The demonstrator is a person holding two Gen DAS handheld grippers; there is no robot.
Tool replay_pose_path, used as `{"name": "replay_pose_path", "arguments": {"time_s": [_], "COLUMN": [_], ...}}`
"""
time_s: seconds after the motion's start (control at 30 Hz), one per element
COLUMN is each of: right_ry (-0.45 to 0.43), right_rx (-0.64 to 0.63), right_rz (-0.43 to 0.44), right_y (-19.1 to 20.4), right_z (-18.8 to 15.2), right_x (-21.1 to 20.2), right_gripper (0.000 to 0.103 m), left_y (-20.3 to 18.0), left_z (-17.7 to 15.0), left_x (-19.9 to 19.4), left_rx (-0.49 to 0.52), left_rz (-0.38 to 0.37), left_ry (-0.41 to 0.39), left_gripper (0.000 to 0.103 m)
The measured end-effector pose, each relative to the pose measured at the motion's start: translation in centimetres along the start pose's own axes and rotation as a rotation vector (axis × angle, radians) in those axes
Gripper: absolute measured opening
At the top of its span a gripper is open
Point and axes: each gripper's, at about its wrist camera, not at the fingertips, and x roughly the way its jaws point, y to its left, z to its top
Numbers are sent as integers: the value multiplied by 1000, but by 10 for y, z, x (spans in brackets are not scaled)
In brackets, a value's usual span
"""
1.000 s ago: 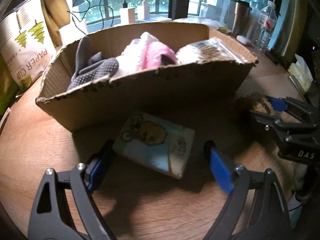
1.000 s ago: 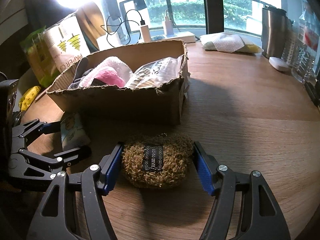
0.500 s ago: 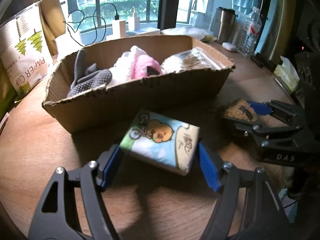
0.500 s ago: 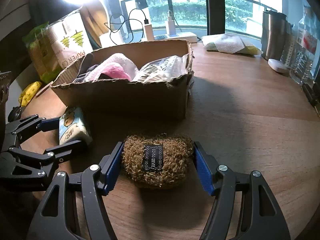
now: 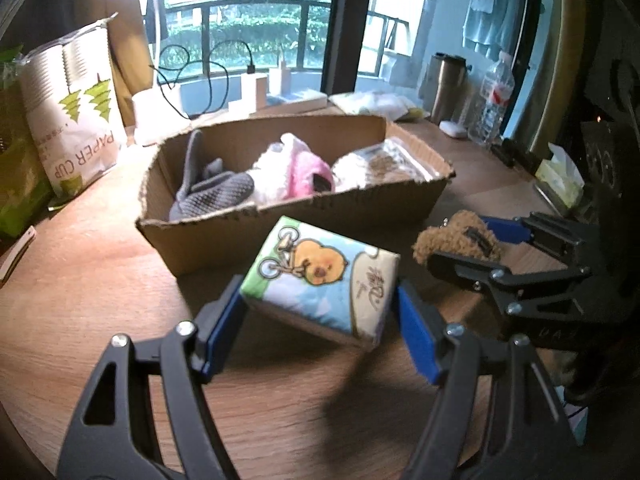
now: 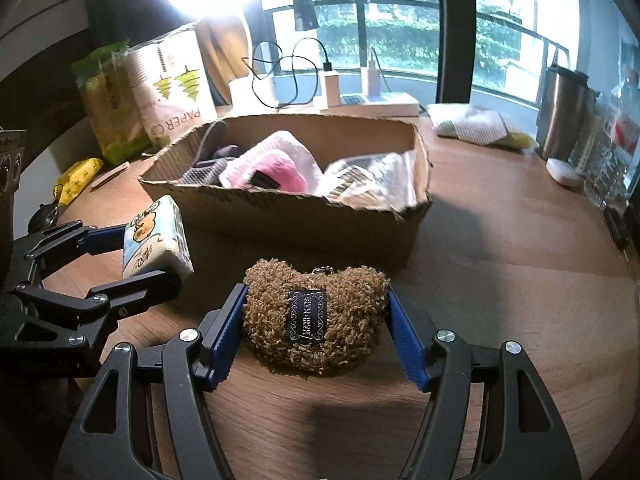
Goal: Organize soft objects
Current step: 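Carry the tissue pack and brown plush over the box with both grippers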
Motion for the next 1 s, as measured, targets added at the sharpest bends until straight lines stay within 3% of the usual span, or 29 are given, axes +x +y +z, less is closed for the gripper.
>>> {"name": "replay_pose_path", "arguments": {"time_s": [1.0], "right_ry": [-113], "right_rx": [-107], "right_rz": [27], "right_y": [20], "right_z": [61], "right_x": [-28], "right_gripper": [70], "left_y": [27], "left_z": [38], "left_x": [-32], "left_rx": [-60], "left_rz": [48], "left_ry": [-126], "left_gripper": [73]}}
